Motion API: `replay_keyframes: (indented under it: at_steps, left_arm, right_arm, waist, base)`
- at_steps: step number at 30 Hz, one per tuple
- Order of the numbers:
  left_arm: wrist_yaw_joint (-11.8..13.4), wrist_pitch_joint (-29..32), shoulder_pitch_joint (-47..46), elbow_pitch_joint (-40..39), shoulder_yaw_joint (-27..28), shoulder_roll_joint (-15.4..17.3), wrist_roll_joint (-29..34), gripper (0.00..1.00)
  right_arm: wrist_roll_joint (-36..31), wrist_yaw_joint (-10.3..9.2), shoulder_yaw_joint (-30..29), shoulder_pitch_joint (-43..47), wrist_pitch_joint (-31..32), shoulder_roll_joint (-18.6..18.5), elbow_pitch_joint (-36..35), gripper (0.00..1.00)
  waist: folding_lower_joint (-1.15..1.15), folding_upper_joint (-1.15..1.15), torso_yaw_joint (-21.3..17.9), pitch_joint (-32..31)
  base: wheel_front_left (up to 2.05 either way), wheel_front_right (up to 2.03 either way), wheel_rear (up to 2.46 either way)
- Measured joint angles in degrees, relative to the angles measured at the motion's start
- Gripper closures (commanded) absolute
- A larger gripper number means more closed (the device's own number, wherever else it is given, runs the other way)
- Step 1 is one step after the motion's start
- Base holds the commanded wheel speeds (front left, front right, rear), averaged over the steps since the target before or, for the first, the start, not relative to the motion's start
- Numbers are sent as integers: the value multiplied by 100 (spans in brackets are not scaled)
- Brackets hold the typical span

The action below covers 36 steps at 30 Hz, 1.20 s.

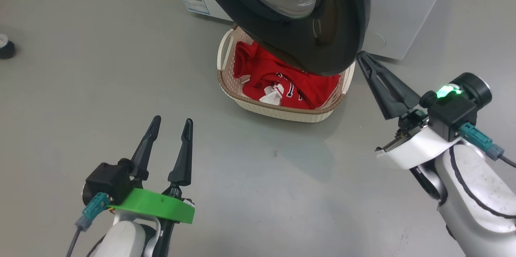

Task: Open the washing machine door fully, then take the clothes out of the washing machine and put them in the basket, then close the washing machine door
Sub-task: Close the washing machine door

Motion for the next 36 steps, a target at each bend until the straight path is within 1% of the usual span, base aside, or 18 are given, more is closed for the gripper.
replay_keyframes:
  at_steps: [5,11,17,18,29,36]
  left_arm:
    - [-2,0,-116,-111,-87,-9,-243,0]
    - [-2,0,-190,-205,-174,-23,-352,0]
    - [-2,0,-221,-252,-186,-25,-399,0]
    - [-2,0,-224,-257,-190,-26,-415,0]
    - [-2,0,-322,-381,-290,-33,-568,0]
    - [-2,0,-437,-497,-411,-49,-620,0]
  right_arm:
    - [42,0,76,-321,7,-214,94,100]
    - [131,0,264,-676,7,-374,278,100]
    - [240,20,325,-947,7,-432,424,100]
    - [247,46,320,-991,7,-457,443,100]
    - [389,48,-29,-1523,7,-751,654,100]
    - [430,48,-96,-1944,112,-936,701,100]
  waist:
    - [0,0,150,212]
    - [0,0,300,424]
    - [0,0,379,549]
    - [0,0,384,572]
    - [0,0,409,875]
    - [0,0,428,1104]
  base:
    - [0,0,0]
    - [0,0,0]
    - [0,0,0]
    - [0,0,0]
    - [0,0,0]
    - [0,0,0]
